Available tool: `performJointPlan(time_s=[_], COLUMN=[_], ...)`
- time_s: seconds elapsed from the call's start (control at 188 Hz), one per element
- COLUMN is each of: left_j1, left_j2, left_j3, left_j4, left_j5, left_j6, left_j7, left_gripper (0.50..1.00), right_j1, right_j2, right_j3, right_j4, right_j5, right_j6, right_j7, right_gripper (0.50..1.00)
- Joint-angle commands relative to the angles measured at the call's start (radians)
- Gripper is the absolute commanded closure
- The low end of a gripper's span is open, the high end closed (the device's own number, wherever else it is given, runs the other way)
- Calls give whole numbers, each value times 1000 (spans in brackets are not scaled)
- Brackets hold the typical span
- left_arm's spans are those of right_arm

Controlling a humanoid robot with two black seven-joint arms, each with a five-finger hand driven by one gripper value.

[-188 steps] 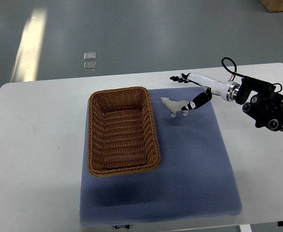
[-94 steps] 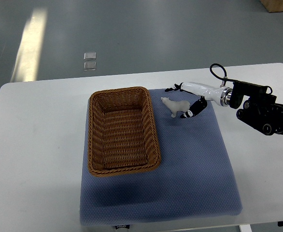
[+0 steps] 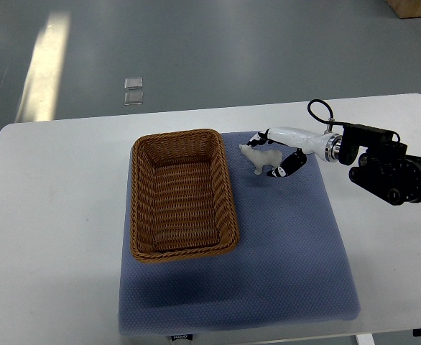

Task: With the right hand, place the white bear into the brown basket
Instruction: 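Close the right hand fingers around the white polar bear, then lift the bear and carry it over the brown wicker basket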

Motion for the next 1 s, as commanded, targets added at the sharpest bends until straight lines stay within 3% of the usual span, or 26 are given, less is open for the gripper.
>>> performJointPlan(time_s=[0.0, 0.117, 0.261, 0.277, 0.762, 0.996], left_j1=[0, 0, 0, 0, 0, 0], left_j2=[0, 0, 0, 0, 0, 0], left_j3=[0, 0, 0, 0, 1, 0], left_j4=[0, 1, 0, 0, 0, 0], left_j5=[0, 0, 0, 0, 0, 0], left_j6=[0, 0, 0, 0, 0, 0], left_j7=[1, 1, 0, 0, 0, 0], left_gripper=[500, 500, 500, 500, 500, 500], right_j1=[0, 4, 7, 7, 13, 79], right_j2=[4, 21, 24, 24, 15, -13], right_j3=[-16, -31, -36, -36, -32, -28], right_j4=[-2, -7, -19, -19, -17, 1], right_j5=[0, 0, 0, 0, 0, 3], right_j6=[-15, -18, -36, -41, -67, -69], right_j7=[0, -3, -21, -21, -17, -9], right_gripper=[728, 799, 963, 999, 1000, 1000])
